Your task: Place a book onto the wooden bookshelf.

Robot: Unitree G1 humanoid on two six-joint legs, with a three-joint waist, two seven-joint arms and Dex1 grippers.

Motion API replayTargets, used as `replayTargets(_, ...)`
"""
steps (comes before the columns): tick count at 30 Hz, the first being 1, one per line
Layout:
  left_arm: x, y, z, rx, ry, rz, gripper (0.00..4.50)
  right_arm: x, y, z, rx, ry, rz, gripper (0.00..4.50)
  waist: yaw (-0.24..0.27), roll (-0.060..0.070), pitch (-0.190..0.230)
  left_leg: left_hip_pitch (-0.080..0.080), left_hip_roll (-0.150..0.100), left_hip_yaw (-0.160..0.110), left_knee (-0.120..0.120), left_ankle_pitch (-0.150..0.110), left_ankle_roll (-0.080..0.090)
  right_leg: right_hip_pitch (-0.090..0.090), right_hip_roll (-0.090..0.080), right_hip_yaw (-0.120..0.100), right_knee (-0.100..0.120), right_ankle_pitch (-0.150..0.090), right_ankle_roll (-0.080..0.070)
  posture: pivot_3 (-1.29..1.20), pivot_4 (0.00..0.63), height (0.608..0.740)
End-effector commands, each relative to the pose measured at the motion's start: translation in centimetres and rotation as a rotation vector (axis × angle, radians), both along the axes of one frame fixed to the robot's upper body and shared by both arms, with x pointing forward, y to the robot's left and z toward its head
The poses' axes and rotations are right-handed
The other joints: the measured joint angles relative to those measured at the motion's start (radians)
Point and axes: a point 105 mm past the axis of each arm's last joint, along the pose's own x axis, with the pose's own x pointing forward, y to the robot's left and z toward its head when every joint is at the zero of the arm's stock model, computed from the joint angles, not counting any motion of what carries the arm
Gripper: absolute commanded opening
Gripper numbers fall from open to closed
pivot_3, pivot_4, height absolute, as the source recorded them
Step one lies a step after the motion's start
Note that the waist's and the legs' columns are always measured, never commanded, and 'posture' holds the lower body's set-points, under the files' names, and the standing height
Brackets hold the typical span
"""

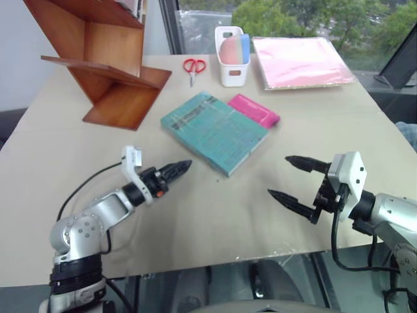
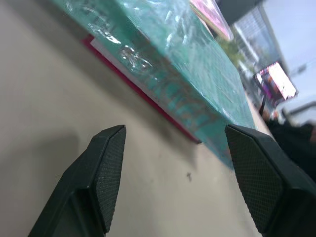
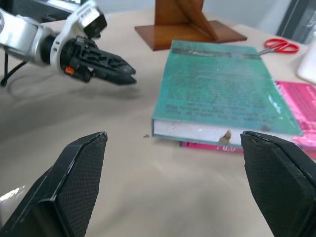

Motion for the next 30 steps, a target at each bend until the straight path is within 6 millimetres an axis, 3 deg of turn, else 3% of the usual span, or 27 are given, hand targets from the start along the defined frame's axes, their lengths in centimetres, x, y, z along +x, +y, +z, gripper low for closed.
replayTargets(1,0.7,-0.4,-0.3,-0.097,0.084,0.054,3.43,-0.6,0.3,1.1,-0.006,-0.078,0.007,4.42,0.005,0.0,0.0,0.0,0.0,0.0,0.0,0.0,0.0,0.0,0.0,0.0,0.0,0.0,0.0,0.0,0.15,0.74)
replayTargets(4,1.6,-1.0,-0.6,-0.236,0.156,0.108,3.43,-0.5,0.4,0.8,-0.027,-0.092,0.004,4.42,0.008,0.0,0.0,0.0,0.0,0.0,0.0,0.0,0.0,0.0,0.0,0.0,0.0,0.0,0.0,0.0,0.15,0.74)
replayTargets(11,2.6,-1.1,-0.6,-0.361,0.214,0.142,3.43,-0.5,0.4,0.4,-0.042,-0.116,0.022,4.42,0.008,-0.001,0.0,0.0,-0.001,-0.001,0.0,0.0,0.0,0.0,0.0,0.0,0.0,0.0,0.0,0.0,0.15,0.74)
replayTargets(17,3.1,-1.7,-0.7,-0.423,0.248,0.107,3.43,-0.7,-0.8,-0.8,-0.068,-0.112,0.021,4.42,0.011,-0.001,0.0,0.0,-0.002,-0.002,0.0,0.0,0.0,0.002,0.0,-0.001,-0.001,0.0,0.0,0.0,0.15,0.74)
replayTargets(30,4.1,-2.2,-0.1,-0.48,0.237,0.033,3.43,-0.9,-0.4,-0.4,-0.083,-0.132,0.014,4.42,0.012,-0.001,0.0,0.001,-0.002,-0.005,0.0,0.0,0.0,0.005,0.0,-0.004,-0.004,0.0,0.0,0.0,0.15,0.74)
